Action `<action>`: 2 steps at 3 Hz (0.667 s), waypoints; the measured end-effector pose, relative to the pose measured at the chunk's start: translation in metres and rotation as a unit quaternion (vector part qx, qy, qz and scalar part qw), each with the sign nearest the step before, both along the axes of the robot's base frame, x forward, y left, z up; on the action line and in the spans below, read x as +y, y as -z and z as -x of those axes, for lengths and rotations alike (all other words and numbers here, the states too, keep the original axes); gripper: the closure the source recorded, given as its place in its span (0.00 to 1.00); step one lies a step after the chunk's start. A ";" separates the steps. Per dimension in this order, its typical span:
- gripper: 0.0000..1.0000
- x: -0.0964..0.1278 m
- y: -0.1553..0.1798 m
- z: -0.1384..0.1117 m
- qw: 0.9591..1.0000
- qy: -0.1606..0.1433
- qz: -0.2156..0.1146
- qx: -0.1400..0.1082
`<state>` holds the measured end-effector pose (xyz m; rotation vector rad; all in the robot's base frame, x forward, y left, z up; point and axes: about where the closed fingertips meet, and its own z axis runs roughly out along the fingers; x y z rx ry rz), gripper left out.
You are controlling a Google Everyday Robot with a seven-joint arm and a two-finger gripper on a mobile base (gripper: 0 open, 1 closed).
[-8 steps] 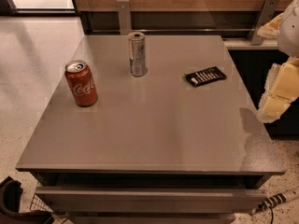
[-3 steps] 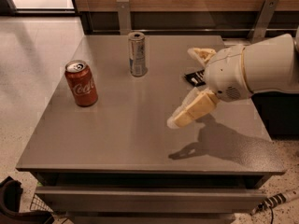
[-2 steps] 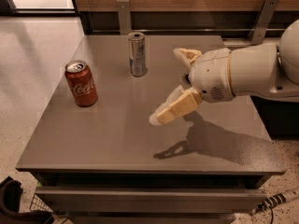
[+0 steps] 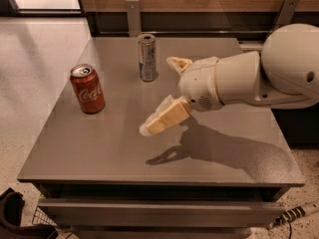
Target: Pick coke can
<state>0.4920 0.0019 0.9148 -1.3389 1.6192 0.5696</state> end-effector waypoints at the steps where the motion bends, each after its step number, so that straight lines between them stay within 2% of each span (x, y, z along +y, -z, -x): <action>1: 0.00 0.032 0.017 -0.008 1.000 -0.016 -0.023 0.006; 2: 0.00 0.061 0.026 -0.013 0.998 -0.035 -0.050 0.008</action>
Offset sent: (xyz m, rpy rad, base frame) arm 0.0209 0.0918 -0.0359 0.1763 0.0238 0.1103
